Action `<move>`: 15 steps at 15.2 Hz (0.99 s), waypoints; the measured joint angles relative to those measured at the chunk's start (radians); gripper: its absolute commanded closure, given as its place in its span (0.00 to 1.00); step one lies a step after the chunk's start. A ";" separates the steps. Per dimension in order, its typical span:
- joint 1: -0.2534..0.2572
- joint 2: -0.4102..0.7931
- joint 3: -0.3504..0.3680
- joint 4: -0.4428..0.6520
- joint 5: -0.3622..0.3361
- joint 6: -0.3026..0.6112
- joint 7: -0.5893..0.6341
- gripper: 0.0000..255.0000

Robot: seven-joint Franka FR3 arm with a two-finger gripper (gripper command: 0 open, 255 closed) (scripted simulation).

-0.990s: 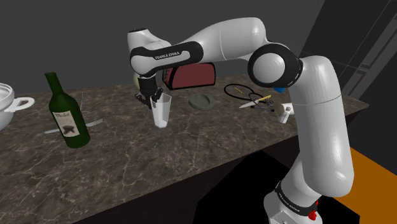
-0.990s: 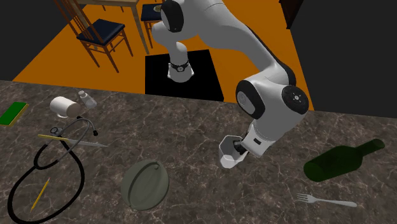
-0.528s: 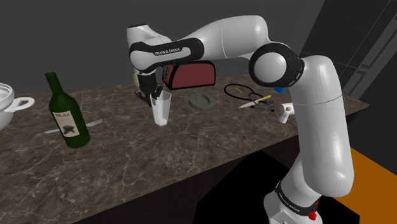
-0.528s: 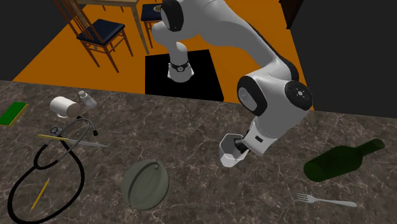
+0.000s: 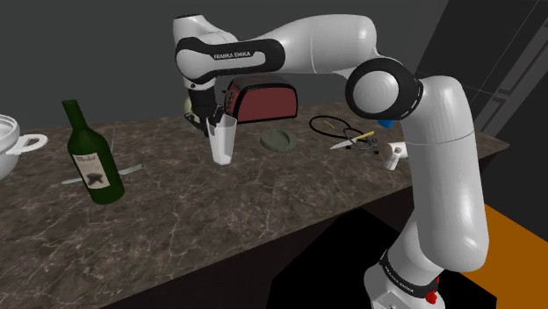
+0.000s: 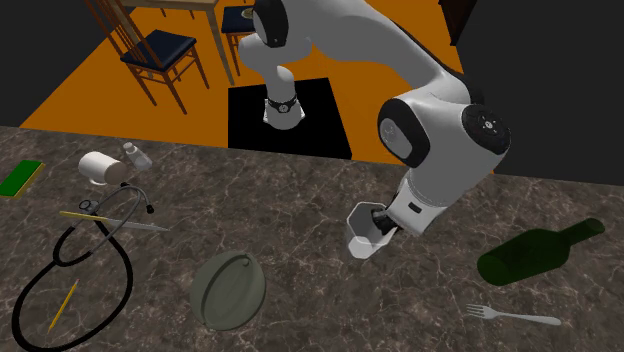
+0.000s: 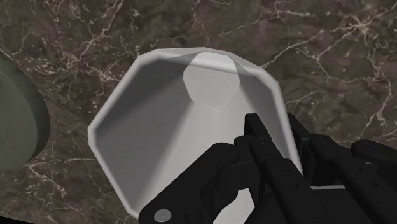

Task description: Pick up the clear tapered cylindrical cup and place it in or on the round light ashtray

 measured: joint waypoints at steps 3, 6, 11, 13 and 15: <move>0.003 -0.001 0.000 0.038 0.001 -0.038 -0.005 1.00; 0.009 0.006 0.001 0.092 0.001 -0.085 -0.009 1.00; -0.023 -0.009 -0.007 0.109 0.006 -0.111 -0.053 1.00; -0.059 -0.033 -0.015 0.077 0.012 -0.100 -0.091 1.00; -0.092 -0.055 -0.023 0.052 0.017 -0.091 -0.129 1.00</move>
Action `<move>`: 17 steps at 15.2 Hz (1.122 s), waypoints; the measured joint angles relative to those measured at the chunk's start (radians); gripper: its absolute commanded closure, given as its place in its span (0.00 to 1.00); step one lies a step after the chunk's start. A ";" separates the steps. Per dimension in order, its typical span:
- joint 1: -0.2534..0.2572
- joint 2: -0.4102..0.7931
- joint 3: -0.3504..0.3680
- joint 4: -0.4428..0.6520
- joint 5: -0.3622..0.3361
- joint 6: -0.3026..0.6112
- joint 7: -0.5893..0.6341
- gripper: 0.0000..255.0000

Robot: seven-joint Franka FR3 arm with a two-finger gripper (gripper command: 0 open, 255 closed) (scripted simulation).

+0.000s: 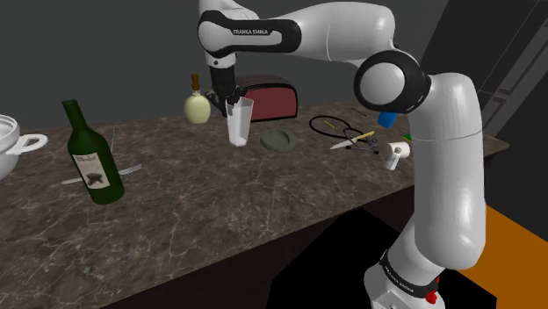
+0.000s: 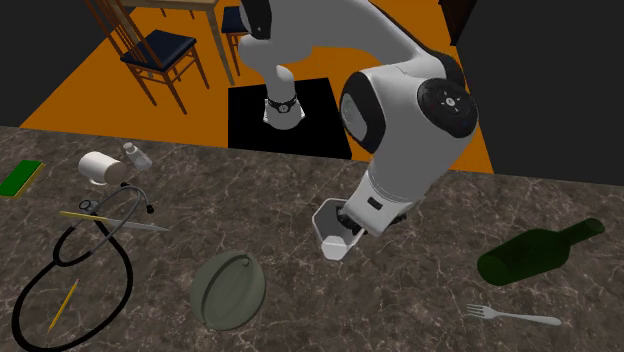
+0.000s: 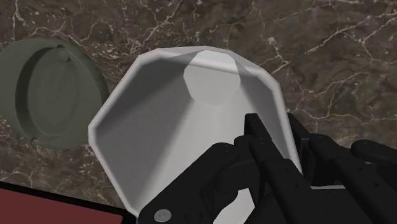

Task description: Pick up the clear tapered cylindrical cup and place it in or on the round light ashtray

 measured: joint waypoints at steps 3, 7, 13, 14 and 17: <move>-0.046 -0.023 -0.013 -0.023 0.007 0.007 -0.056 1.00; -0.102 -0.009 -0.032 0.024 0.013 -0.016 -0.136 1.00; -0.187 0.040 -0.063 0.126 0.019 -0.054 -0.259 1.00; -0.200 0.063 -0.068 0.162 0.020 -0.064 -0.280 1.00; -0.242 0.106 -0.082 0.258 0.023 -0.110 -0.344 1.00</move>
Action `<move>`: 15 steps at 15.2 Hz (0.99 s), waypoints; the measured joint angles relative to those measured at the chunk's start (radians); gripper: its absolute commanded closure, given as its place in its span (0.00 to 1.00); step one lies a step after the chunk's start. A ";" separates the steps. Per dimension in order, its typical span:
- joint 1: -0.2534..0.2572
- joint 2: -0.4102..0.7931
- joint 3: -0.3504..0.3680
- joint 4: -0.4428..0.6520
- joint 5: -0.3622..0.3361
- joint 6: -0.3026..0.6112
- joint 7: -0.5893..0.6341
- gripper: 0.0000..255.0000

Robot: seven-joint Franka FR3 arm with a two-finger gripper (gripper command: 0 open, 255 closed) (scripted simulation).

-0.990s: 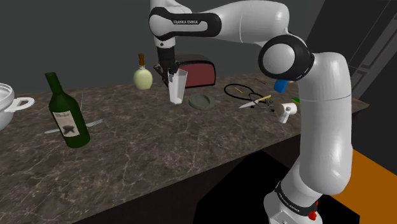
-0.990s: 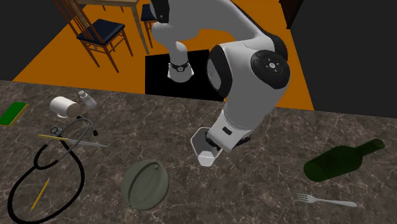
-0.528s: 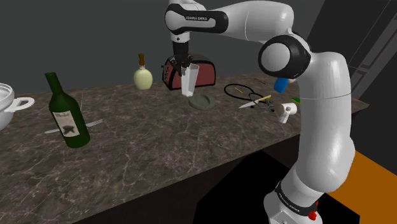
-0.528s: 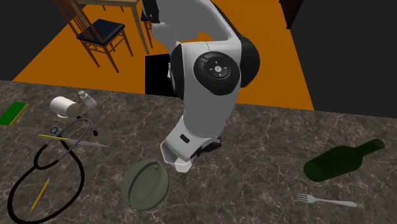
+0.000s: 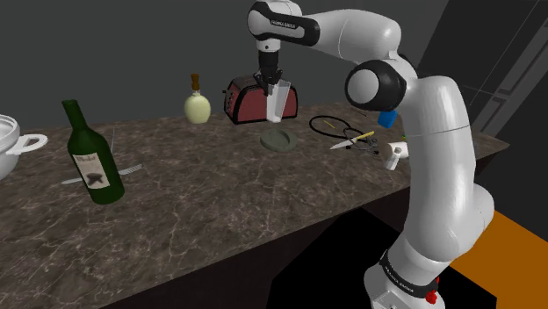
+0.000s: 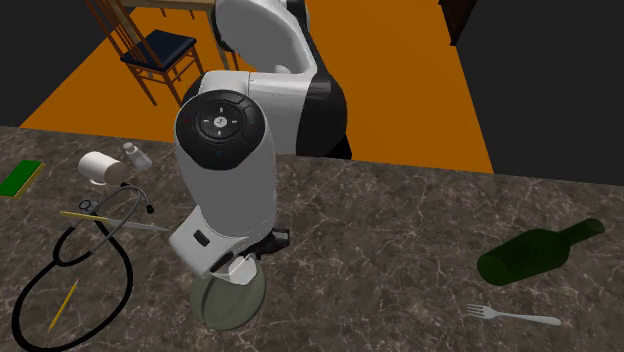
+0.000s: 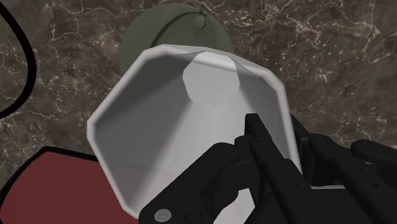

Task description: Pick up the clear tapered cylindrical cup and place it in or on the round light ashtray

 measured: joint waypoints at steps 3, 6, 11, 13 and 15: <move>-0.039 0.069 -0.013 0.130 0.002 -0.053 -0.063 1.00; -0.062 0.129 -0.021 0.226 0.003 -0.086 -0.101 1.00; -0.076 0.073 -0.018 0.064 0.005 0.019 -0.093 1.00; -0.079 0.056 -0.017 0.009 0.006 0.057 -0.088 1.00; -0.081 0.049 -0.016 -0.030 0.006 0.089 -0.084 1.00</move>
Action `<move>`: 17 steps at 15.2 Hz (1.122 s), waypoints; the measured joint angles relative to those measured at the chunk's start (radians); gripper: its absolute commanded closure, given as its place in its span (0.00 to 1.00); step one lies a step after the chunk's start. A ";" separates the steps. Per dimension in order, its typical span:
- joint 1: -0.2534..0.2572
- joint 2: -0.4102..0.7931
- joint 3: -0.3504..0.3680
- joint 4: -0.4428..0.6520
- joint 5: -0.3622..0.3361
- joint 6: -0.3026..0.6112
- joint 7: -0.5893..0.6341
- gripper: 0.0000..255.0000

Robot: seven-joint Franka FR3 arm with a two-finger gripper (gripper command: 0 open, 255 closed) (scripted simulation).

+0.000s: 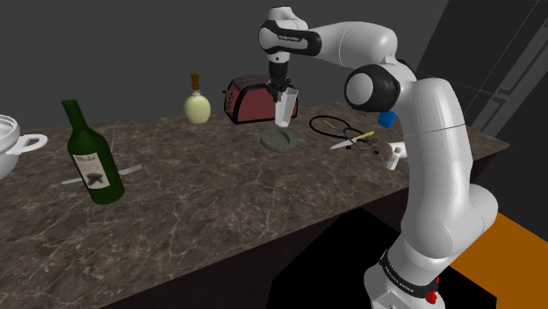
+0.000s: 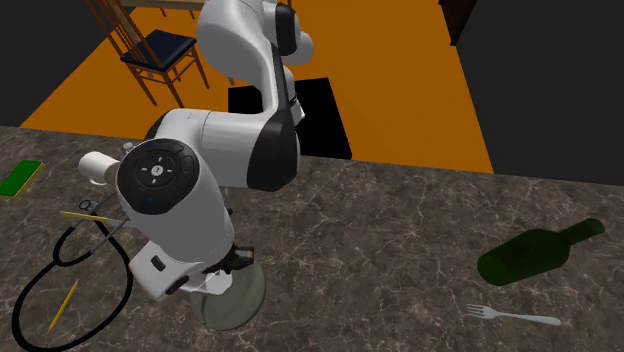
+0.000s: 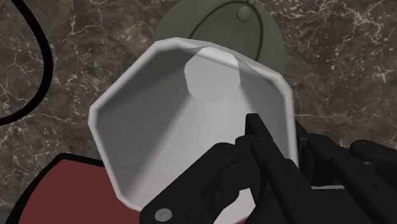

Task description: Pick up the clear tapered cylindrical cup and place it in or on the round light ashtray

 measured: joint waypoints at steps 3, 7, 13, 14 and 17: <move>-0.002 -0.014 0.001 -0.065 0.000 0.051 0.008 1.00; -0.005 -0.026 0.001 -0.141 -0.001 0.113 0.016 1.00; -0.010 -0.027 0.001 -0.219 -0.003 0.190 0.023 1.00; -0.010 -0.027 0.001 -0.224 -0.004 0.196 0.024 1.00; -0.010 -0.026 0.001 -0.228 -0.004 0.201 0.025 1.00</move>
